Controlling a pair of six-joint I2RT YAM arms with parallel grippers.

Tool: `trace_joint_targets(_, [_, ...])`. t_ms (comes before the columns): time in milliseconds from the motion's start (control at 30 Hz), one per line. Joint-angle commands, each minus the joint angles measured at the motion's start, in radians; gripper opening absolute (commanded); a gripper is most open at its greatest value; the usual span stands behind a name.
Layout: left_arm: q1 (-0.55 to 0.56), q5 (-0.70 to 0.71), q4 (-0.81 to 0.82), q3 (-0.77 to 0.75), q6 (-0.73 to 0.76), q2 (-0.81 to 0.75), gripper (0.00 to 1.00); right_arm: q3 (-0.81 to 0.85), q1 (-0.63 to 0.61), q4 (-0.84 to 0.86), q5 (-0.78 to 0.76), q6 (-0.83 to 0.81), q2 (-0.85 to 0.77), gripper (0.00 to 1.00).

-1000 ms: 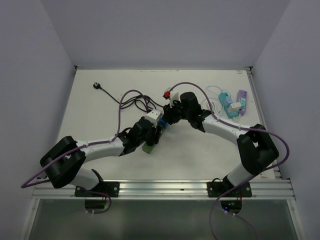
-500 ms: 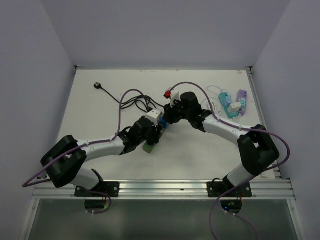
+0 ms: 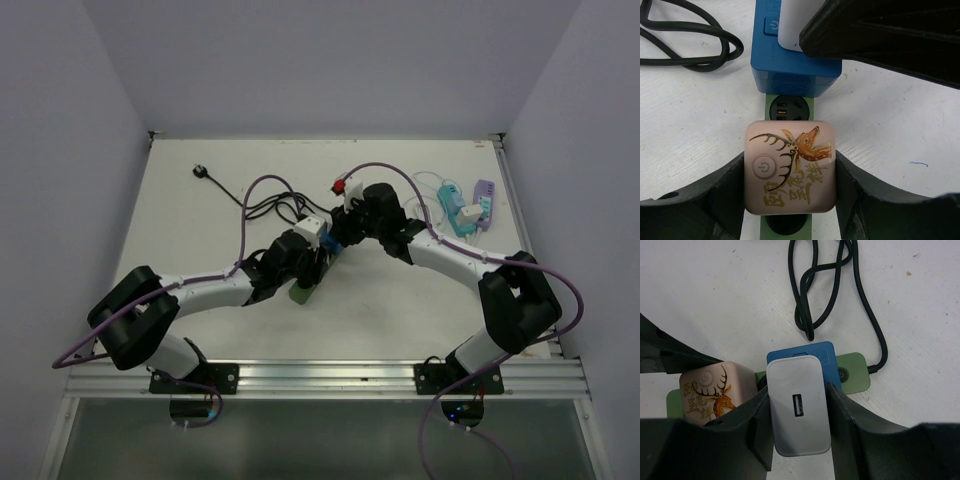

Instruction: Pull the plug off the socket

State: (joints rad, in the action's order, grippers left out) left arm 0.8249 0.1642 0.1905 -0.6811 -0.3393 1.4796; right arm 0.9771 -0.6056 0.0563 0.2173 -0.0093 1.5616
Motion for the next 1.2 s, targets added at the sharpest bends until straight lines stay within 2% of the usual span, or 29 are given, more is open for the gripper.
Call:
trace_joint_targets(0, [-0.015,-0.011,-0.126,0.012,-0.063,0.079,0.00,0.069,-0.020,0.232,0.125,0.103,-0.152,0.00])
trace_joint_targets(367, [-0.017,-0.017,-0.141,0.000,-0.066,0.096,0.00,0.064,0.017,0.290,0.145,0.190,-0.166,0.00])
trace_joint_targets(967, [-0.018,-0.025,-0.164,-0.026,-0.069,0.123,0.00,0.150,-0.032,0.110,0.114,0.017,-0.150,0.00])
trace_joint_targets(1167, [-0.018,-0.028,-0.168,-0.032,-0.073,0.125,0.00,0.140,-0.040,0.132,0.097,-0.012,-0.161,0.00])
